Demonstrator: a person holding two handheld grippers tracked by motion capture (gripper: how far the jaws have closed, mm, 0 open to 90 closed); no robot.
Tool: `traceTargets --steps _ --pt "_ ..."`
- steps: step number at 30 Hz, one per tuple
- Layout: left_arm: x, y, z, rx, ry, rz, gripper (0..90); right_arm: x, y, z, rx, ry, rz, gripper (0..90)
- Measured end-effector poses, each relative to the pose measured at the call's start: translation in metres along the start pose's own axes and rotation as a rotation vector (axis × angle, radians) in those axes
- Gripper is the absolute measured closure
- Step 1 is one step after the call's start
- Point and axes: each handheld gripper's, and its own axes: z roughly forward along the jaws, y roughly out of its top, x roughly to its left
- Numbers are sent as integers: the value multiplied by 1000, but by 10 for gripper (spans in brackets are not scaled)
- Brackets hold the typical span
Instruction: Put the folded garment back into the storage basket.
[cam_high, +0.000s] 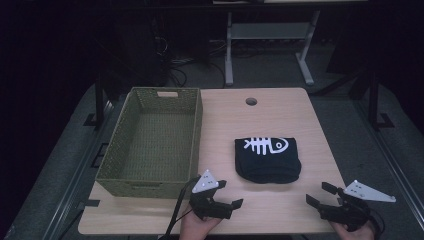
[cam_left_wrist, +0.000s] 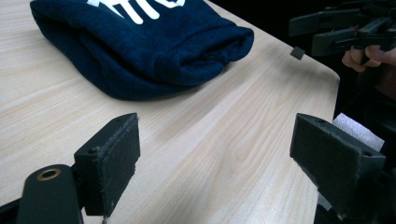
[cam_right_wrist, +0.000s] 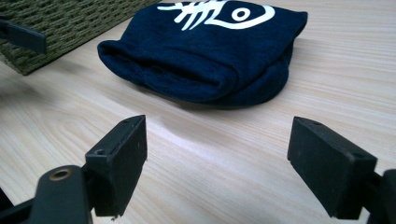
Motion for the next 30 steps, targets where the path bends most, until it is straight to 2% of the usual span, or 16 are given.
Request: traceTargets --steps 5,9,10,12,15,19,20,25,30 --pt "0 1 0 -9 -9 -11 155 3 -1 2 10 6 -8 192" --pt "-1 -1 -1 -2 -2 0 156 7 1 1 13 7 -26 191" --pt "-1 -1 -3 -7 -9 -4 156 11 3 2 10 12 -38 191" --pt "-3 0 -5 -10 3 10 157 14 5 2 1 12 -48 191" --pt "-4 1 -7 -25 7 12 157 16 7 4 1 18 -48 190" --pt "-6 7 -4 -34 0 18 157 17 12 8 -3 30 -47 185" --pt "-5 13 -2 -40 -11 14 157 16 16 11 0 35 -40 185" --pt "-1 25 -2 -60 -3 27 157 11 29 15 -7 53 -36 183" --pt "0 39 3 -71 -5 10 157 11 41 24 11 55 -46 183"
